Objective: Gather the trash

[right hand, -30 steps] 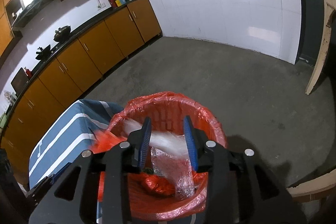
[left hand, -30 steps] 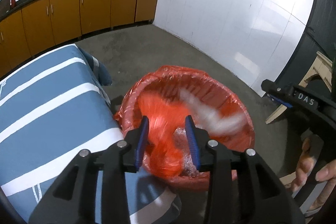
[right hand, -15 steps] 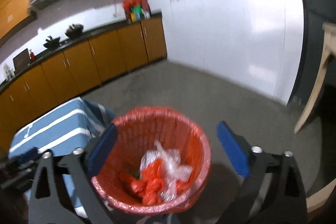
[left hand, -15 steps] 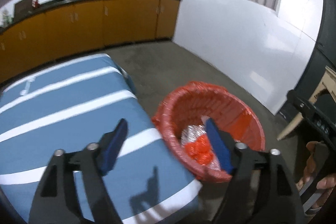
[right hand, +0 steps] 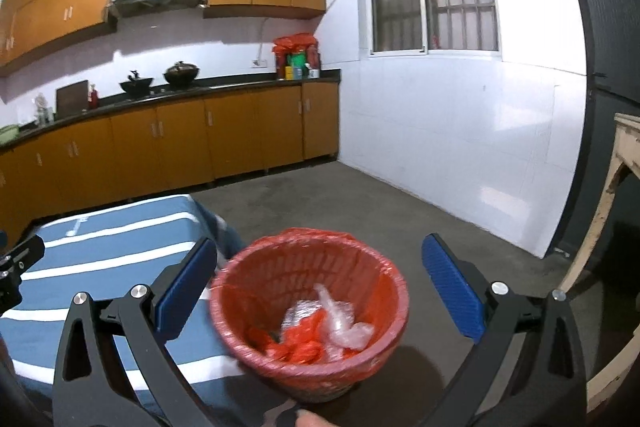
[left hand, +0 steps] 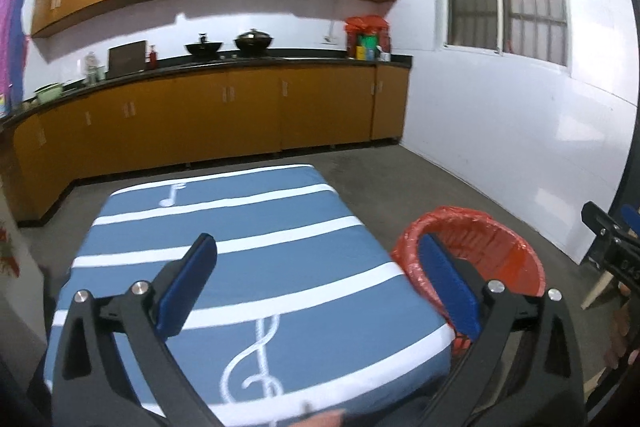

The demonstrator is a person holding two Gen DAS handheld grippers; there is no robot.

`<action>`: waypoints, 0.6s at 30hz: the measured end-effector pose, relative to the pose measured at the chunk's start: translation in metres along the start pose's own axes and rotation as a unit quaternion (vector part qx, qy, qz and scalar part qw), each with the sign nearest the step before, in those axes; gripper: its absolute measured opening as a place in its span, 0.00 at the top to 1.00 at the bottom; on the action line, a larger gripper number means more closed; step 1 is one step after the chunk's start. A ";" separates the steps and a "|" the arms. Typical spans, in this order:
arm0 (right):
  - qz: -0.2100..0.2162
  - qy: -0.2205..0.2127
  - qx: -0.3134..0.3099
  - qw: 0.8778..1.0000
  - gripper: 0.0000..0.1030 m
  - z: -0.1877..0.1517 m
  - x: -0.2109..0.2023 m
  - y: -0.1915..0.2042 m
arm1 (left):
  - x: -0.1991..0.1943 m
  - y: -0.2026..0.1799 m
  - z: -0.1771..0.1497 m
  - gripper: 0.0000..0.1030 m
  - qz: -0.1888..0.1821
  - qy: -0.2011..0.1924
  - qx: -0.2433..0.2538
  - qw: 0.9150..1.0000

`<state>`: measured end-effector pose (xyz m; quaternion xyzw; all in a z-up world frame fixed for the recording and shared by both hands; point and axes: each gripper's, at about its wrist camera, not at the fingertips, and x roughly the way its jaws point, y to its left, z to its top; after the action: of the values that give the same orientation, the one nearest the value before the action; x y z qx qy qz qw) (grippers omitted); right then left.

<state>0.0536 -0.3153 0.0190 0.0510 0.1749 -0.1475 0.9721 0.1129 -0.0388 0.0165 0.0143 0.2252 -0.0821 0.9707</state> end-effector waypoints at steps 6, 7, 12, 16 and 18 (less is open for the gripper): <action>0.020 -0.003 -0.011 1.000 0.02 -0.009 -0.024 0.015 | -0.035 0.017 -0.012 0.04 0.032 -0.012 -0.009 0.999; 0.022 -0.004 -0.015 1.000 0.02 -0.010 -0.027 0.018 | -0.039 0.019 -0.014 0.04 0.033 -0.013 -0.011 0.999; 0.030 -0.006 -0.027 0.999 0.02 -0.019 -0.041 0.028 | -0.058 0.025 -0.024 0.04 0.046 -0.013 -0.017 0.999; 0.035 -0.003 -0.031 0.999 0.02 -0.026 -0.050 0.033 | -0.071 0.029 -0.033 0.04 0.051 -0.012 -0.020 0.998; 0.034 -0.002 -0.033 0.999 0.02 -0.029 -0.053 0.034 | -0.075 0.030 -0.035 0.04 0.050 -0.011 -0.022 0.998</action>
<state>0.0070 -0.2640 0.0129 0.0243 0.1761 -0.1088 0.9780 0.0362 0.0048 0.0175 0.0029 0.2149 -0.0288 0.9762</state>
